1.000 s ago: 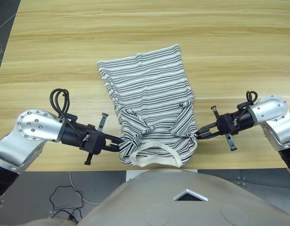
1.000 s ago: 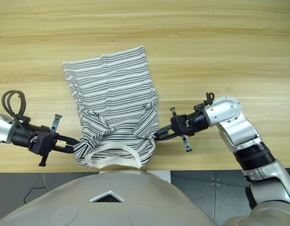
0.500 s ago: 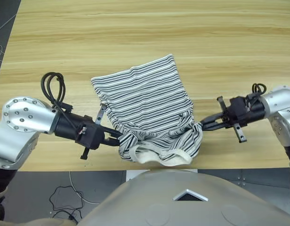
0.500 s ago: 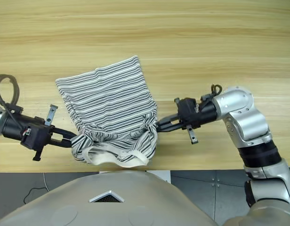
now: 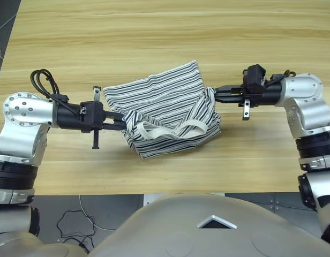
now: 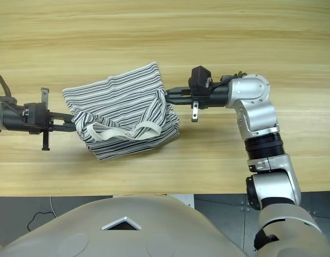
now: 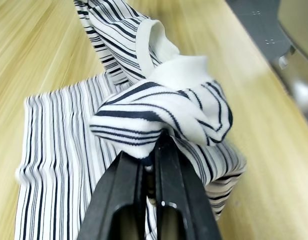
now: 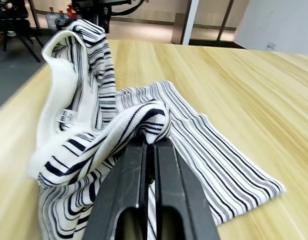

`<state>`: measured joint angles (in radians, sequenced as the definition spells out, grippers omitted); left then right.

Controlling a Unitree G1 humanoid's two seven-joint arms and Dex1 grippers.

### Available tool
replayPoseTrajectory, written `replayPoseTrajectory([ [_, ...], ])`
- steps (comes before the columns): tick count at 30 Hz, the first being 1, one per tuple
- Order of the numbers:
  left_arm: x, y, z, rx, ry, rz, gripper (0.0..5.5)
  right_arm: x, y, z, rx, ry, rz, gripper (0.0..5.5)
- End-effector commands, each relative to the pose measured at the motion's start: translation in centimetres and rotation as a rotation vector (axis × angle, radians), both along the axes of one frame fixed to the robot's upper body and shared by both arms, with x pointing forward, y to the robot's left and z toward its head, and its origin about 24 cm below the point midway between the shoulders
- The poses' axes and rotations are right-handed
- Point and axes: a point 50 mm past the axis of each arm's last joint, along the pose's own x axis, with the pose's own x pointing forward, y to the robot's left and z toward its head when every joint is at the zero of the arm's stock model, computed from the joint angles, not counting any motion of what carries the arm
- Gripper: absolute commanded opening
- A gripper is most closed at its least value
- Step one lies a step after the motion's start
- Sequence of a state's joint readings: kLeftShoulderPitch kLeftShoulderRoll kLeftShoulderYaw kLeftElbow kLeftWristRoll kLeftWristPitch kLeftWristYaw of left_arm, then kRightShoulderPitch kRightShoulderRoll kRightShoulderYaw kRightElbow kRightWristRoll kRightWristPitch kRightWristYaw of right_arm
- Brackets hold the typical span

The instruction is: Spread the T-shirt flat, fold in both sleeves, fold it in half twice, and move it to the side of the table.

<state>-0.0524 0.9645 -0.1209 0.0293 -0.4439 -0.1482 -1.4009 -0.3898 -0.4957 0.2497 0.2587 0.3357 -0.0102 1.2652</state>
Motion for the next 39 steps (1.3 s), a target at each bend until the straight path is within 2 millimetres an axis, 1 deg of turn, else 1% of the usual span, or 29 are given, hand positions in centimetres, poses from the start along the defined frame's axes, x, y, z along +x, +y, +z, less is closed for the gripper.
replayPoseTrajectory([
  [1, 1.1, 1.0, -0.4, 0.012, -0.009, 0.049, 0.11, 1.6, 0.9, -0.2, -0.012, -0.042, -0.048, 0.1],
  [5, 1.9, 1.8, -1.2, -0.005, 0.003, 0.096, 0.11, 2.8, 1.3, -1.1, -0.035, -0.05, -0.092, 0.1],
  [8, 2.4, 2.2, -1.6, -0.018, 0.011, 0.119, 0.11, 3.6, 1.7, -1.2, -0.031, -0.061, -0.111, 0.1],
  [12, 3.5, 2.6, -1.6, -0.046, 0.005, 0.16, 0.11, 4.8, 2.5, -1.3, -0.036, -0.08, -0.148, 0.1],
  [15, 4.1, 2.6, -1.9, -0.057, 0.004, 0.17, 0.11, 5.2, 2.9, -1.5, -0.038, -0.084, -0.166, 0.1],
  [20, 4.9, 3.0, -2.7, -0.065, 0.022, 0.212, 0.11, 5.8, 3.9, -2.0, -0.057, -0.093, -0.187, 0.1],
  [26, 5.5, 3.5, -3.7, -0.063, 0.044, 0.262, 0.11, 6.7, 4.4, -2.4, -0.082, -0.088, -0.256, 0.1],
  [30, 5.9, 4.1, -3.9, -0.065, 0.051, 0.303, 0.11, 7.1, 4.3, -2.5, -0.099, -0.08, -0.297, 0.1],
  [32, 5.9, 4.3, -4.5, -0.043, 0.084, 0.328, 0.11, 7.0, 4.4, -3.0, -0.113, -0.062, -0.303, 0.1],
  [34, 5.9, 4.4, -5.9, -0.012, 0.166, 0.384, 0.11, 6.7, 4.4, -4.1, -0.144, -0.015, -0.327, 0.1],
  [35, 5.9, 4.4, -6.5, 0.0, 0.207, 0.414, 0.41, 6.6, 4.4, -4.7, -0.16, 0.011, -0.34, 0.1],
  [37, 5.9, 4.3, -7.6, 0.001, 0.25, 0.478, 0.72, 6.1, 4.6, -6.0, -0.184, 0.046, -0.383, 0.47],
  [39, 6.2, 4.5, -7.5, -0.05, 0.249, 0.536, 0.94, 5.8, 5.3, -6.5, -0.164, 0.076, -0.415, 0.76],
])
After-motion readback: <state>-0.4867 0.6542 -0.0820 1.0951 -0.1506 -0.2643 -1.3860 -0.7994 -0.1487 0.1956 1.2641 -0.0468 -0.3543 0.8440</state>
